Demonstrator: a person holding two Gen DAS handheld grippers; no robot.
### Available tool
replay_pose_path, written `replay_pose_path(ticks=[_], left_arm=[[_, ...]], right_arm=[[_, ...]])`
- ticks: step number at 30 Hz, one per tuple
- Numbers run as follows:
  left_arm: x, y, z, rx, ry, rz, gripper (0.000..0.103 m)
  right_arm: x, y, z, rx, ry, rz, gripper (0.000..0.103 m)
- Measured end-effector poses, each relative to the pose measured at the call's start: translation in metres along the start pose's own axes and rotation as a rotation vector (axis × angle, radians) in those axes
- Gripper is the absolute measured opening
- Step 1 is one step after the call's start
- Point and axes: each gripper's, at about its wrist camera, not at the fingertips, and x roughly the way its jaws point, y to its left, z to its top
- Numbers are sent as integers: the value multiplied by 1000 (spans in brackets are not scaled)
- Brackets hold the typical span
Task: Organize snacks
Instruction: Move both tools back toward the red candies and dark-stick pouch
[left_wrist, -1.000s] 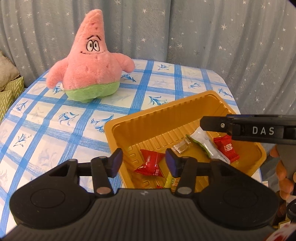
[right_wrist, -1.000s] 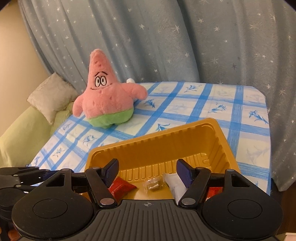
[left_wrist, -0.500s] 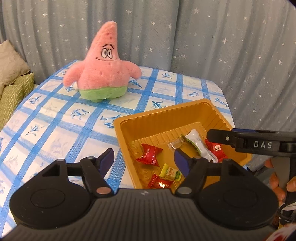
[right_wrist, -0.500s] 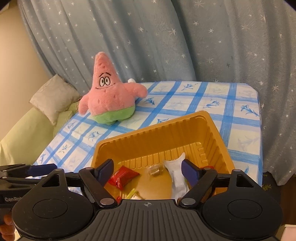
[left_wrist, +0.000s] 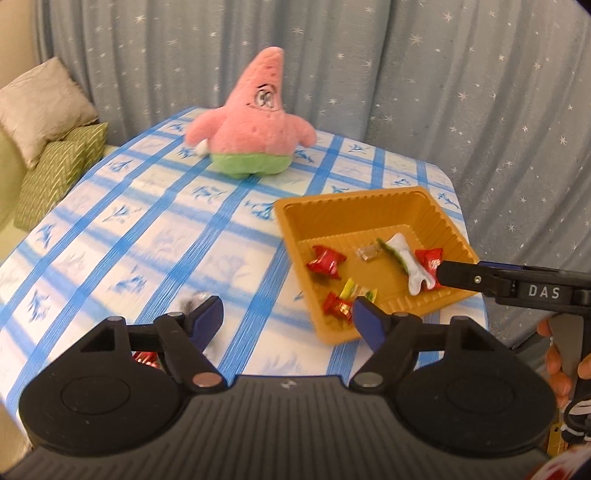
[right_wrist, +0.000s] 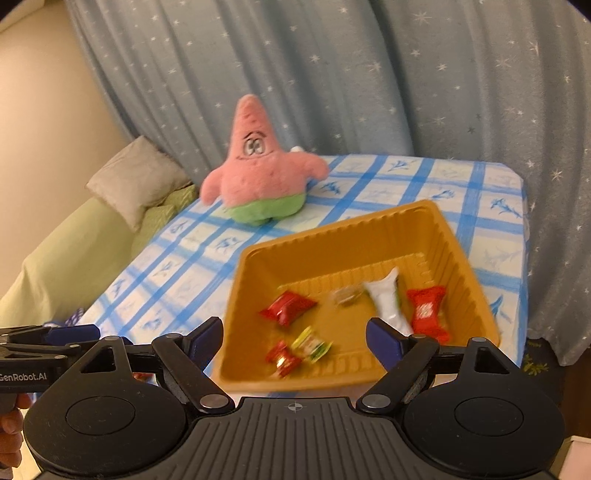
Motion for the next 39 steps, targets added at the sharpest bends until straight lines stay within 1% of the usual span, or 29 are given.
replay_pose_path(ticks=[8,14,20,32,39], left_arm=[[-23,31,-36,-62,28,46,75],[-29,52,-60,-104,53,87,75],[-29,70,-77,-147,76,107,75],[-19,101,-94,-187,112,142,75],[-8,116,-93,-189,118,144,75]], right_arm=[[-3,33,-29,-39,65,60,84],[4,55,-48,-66,121,99,84],[18,73,-62,-88,172,125,84],[50,99,-80,-93,252,142,84],[69,107,-81,-77,268,130,84]])
